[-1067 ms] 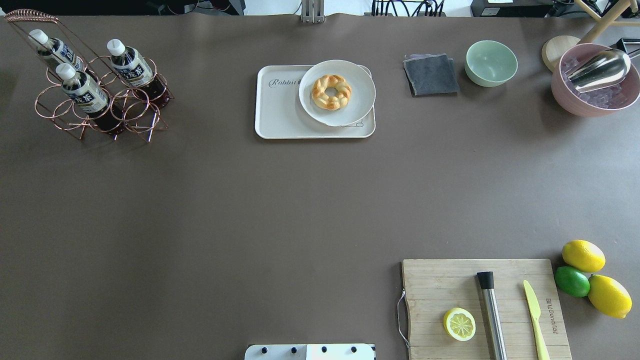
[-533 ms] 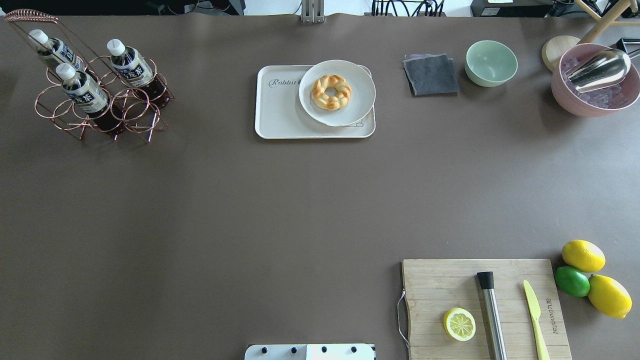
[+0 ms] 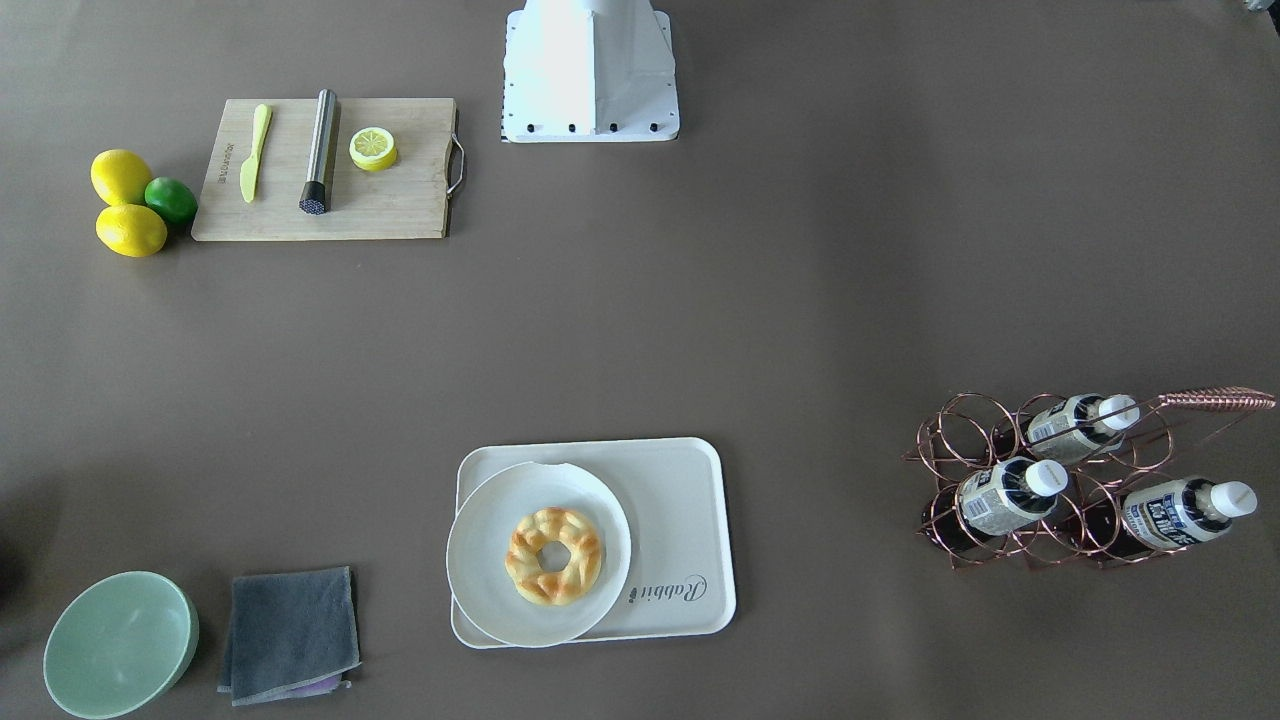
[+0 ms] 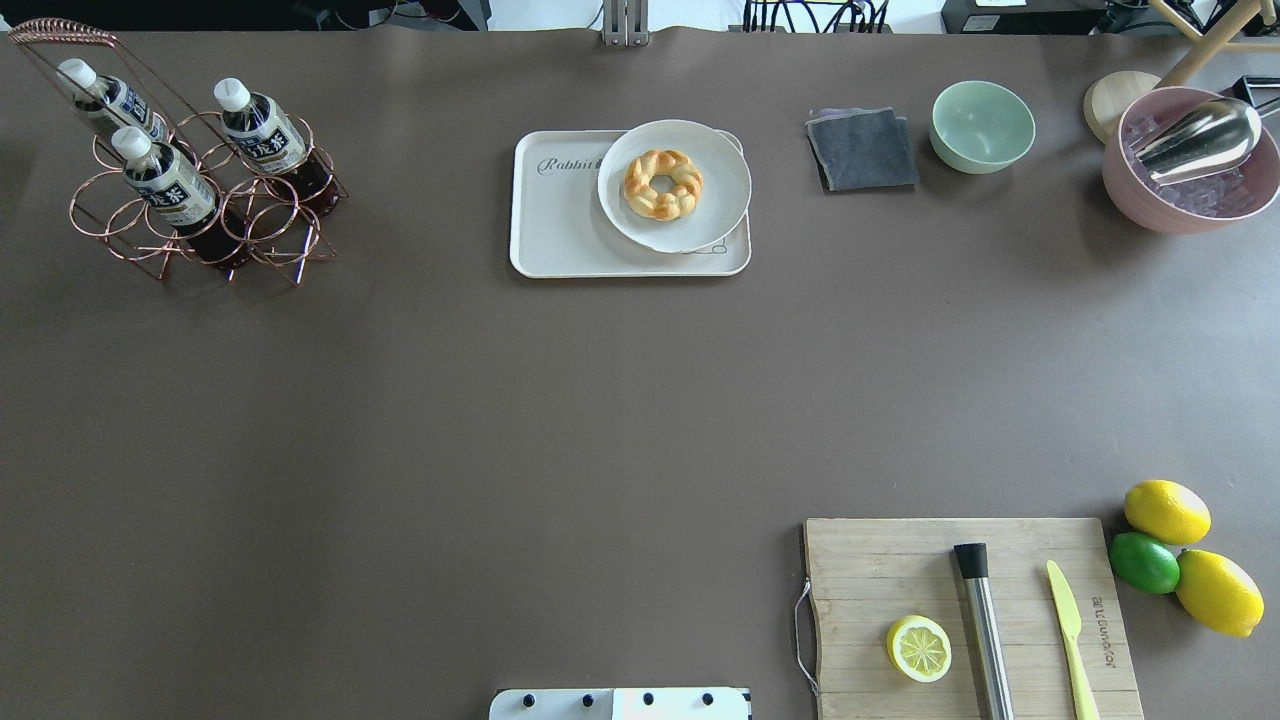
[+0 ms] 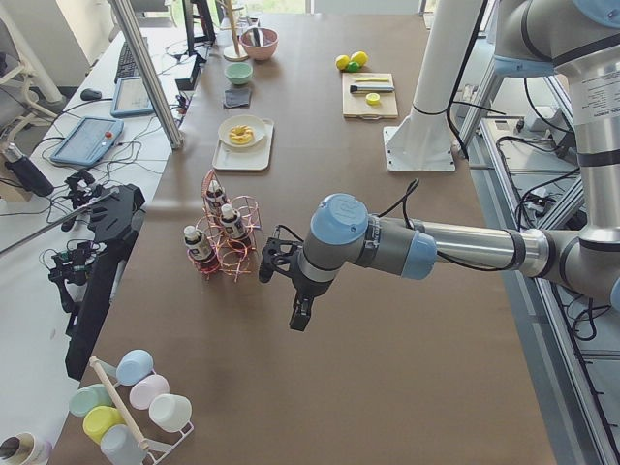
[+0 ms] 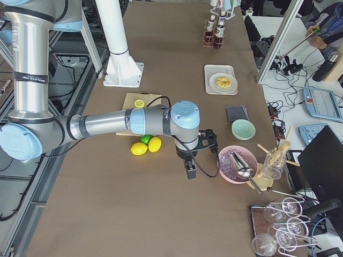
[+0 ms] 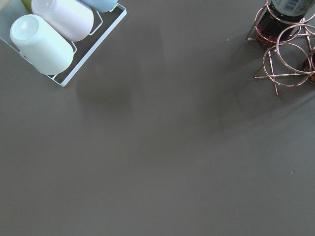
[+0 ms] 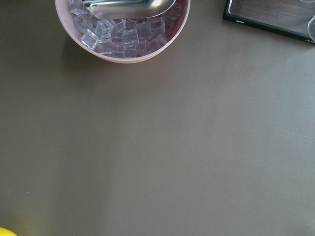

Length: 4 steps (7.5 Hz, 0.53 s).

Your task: Place tea on tray

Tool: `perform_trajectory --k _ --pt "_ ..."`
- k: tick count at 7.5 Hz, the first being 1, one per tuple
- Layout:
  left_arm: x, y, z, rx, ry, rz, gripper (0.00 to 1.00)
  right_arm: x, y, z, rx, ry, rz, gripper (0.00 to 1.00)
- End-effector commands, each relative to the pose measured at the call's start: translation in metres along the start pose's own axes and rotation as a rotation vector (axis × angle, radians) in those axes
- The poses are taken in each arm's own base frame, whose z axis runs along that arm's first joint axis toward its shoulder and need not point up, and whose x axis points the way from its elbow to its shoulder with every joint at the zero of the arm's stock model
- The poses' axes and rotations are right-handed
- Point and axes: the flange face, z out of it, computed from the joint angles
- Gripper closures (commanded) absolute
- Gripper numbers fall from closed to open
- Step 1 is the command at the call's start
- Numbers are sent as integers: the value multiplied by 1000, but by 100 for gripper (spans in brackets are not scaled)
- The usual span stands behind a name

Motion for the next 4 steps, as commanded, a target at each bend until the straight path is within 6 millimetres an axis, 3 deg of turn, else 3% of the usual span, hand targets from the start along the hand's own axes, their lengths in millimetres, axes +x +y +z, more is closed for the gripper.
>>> perform_trajectory --k 1,4 --pt "-3 2 4 -52 1 -45 7 -2 3 2 0 -22 2 0" --pt "-1 7 3 -60 2 -46 7 -3 3 2 3 -24 -3 0"
